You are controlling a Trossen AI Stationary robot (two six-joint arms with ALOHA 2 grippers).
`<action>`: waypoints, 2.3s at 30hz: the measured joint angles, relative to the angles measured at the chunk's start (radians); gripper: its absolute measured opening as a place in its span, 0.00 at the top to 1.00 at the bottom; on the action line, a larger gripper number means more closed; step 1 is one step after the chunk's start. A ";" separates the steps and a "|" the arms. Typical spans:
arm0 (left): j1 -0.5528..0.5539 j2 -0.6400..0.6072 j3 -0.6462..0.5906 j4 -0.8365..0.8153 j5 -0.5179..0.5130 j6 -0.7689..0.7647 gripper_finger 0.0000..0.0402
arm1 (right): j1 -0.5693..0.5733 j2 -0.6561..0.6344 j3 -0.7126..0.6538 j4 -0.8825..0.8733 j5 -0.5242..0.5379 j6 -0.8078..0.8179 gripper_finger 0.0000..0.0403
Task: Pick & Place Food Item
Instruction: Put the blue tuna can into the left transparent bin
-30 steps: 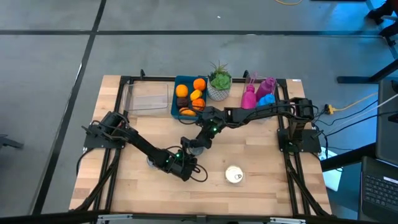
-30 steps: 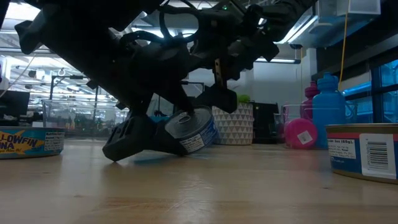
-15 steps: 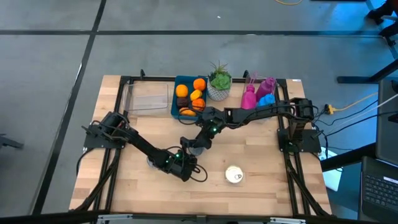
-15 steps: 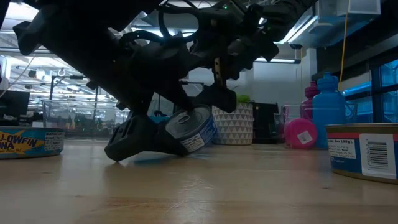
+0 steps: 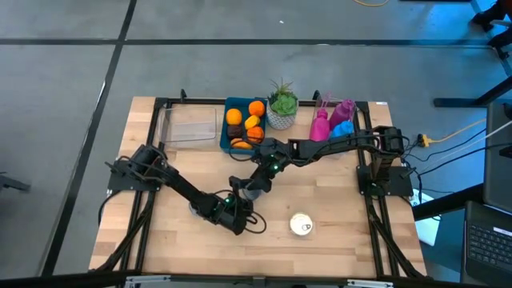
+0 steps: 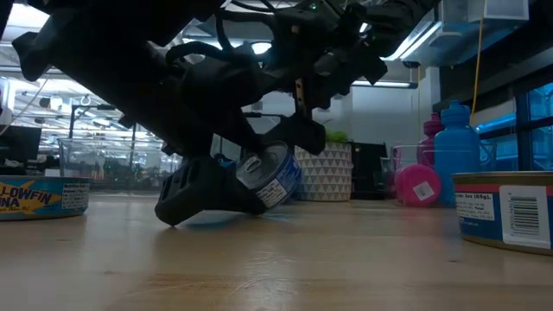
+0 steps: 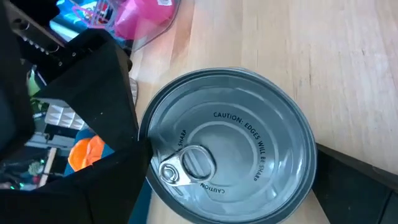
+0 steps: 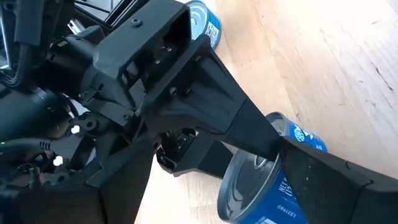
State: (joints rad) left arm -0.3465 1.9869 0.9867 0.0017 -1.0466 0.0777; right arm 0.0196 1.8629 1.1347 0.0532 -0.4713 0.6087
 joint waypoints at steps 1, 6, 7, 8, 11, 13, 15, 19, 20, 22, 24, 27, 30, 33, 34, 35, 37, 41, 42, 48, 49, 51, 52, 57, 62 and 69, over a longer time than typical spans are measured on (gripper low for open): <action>-0.004 0.000 0.000 0.000 -0.005 -0.021 0.00 | 0.000 0.000 0.000 0.000 0.000 -0.007 0.15; -0.022 0.001 0.000 -0.003 -0.034 -0.099 0.00 | 0.002 0.000 0.001 0.002 -0.004 -0.023 0.15; -0.023 0.001 0.000 -0.003 -0.036 -0.100 0.00 | 0.002 -0.001 0.001 0.002 -0.006 -0.029 0.15; -0.024 0.001 0.000 -0.003 -0.033 -0.100 0.00 | 0.002 -0.001 0.001 0.002 -0.011 -0.034 0.15; -0.024 0.001 0.000 -0.003 -0.019 -0.093 0.00 | 0.002 -0.001 0.001 0.002 -0.016 -0.040 0.15; -0.024 0.000 0.000 -0.005 -0.014 -0.089 0.00 | 0.002 -0.001 0.001 0.002 -0.018 -0.040 0.15; -0.024 0.000 0.000 -0.005 -0.011 -0.095 0.00 | 0.002 -0.001 0.001 0.002 -0.018 -0.040 0.15; -0.024 0.000 0.000 -0.013 -0.019 -0.153 0.00 | 0.003 -0.001 0.001 0.004 -0.018 -0.037 0.15; -0.024 0.000 0.000 -0.014 -0.018 -0.172 0.00 | 0.003 -0.001 0.001 0.004 -0.018 -0.037 0.15; -0.025 0.000 0.000 -0.014 -0.018 -0.206 0.00 | 0.003 -0.001 0.001 0.006 -0.019 -0.036 0.15; -0.024 0.000 0.000 -0.017 0.001 -0.236 0.00 | 0.005 -0.001 0.002 0.012 -0.040 -0.033 0.15; -0.020 0.000 0.000 -0.031 0.014 -0.259 0.00 | 0.011 -0.001 0.002 0.017 -0.064 -0.032 0.15; -0.015 0.000 0.000 -0.040 0.016 -0.261 0.00 | 0.013 -0.001 0.002 0.023 -0.075 -0.032 0.15; -0.013 0.000 0.000 -0.043 0.013 -0.257 0.00 | 0.015 -0.001 0.002 0.024 -0.072 -0.033 0.15; -0.013 0.000 0.000 -0.043 0.012 -0.258 0.00 | 0.015 -0.001 0.002 0.024 -0.071 -0.033 0.15; -0.013 0.000 0.000 -0.043 0.012 -0.258 0.00 | 0.015 -0.001 0.002 0.024 -0.071 -0.033 0.15; -0.013 0.000 0.000 -0.043 0.012 -0.258 0.00 | 0.015 -0.001 0.002 0.023 -0.068 -0.033 0.15; -0.013 0.000 0.000 -0.043 0.015 -0.264 0.00 | 0.015 -0.001 0.002 0.022 -0.045 -0.033 0.15; -0.014 0.000 0.000 -0.044 0.017 -0.264 0.00 | 0.015 -0.001 0.001 0.022 -0.041 -0.034 0.15; -0.035 -0.001 0.000 -0.054 -0.007 -0.294 0.00 | 0.015 -0.002 0.001 0.026 -0.010 -0.039 0.15; -0.041 -0.001 0.000 -0.055 -0.013 -0.295 0.00 | 0.015 -0.002 0.001 0.027 -0.006 -0.041 0.15; -0.050 -0.001 0.000 -0.055 -0.017 -0.294 0.00 | 0.015 -0.002 0.002 0.027 -0.003 -0.041 0.15; -0.052 -0.001 0.000 -0.056 -0.016 -0.295 0.00 | 0.015 -0.002 0.002 0.027 -0.003 -0.041 0.15; -0.073 -0.001 0.000 -0.061 -0.017 -0.310 0.00 | 0.014 -0.001 0.002 0.025 0.006 -0.044 0.15; -0.085 -0.001 0.000 -0.061 0.028 -0.336 0.00 | 0.013 -0.001 0.001 0.011 0.015 -0.045 0.15; -0.097 -0.001 0.000 -0.061 0.063 -0.376 0.00 | 0.008 -0.001 0.001 0.001 0.032 -0.054 0.15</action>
State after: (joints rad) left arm -0.4436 1.9858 0.9863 -0.0589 -0.9840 -0.2982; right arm 0.0273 1.8622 1.1358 0.0543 -0.4394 0.5545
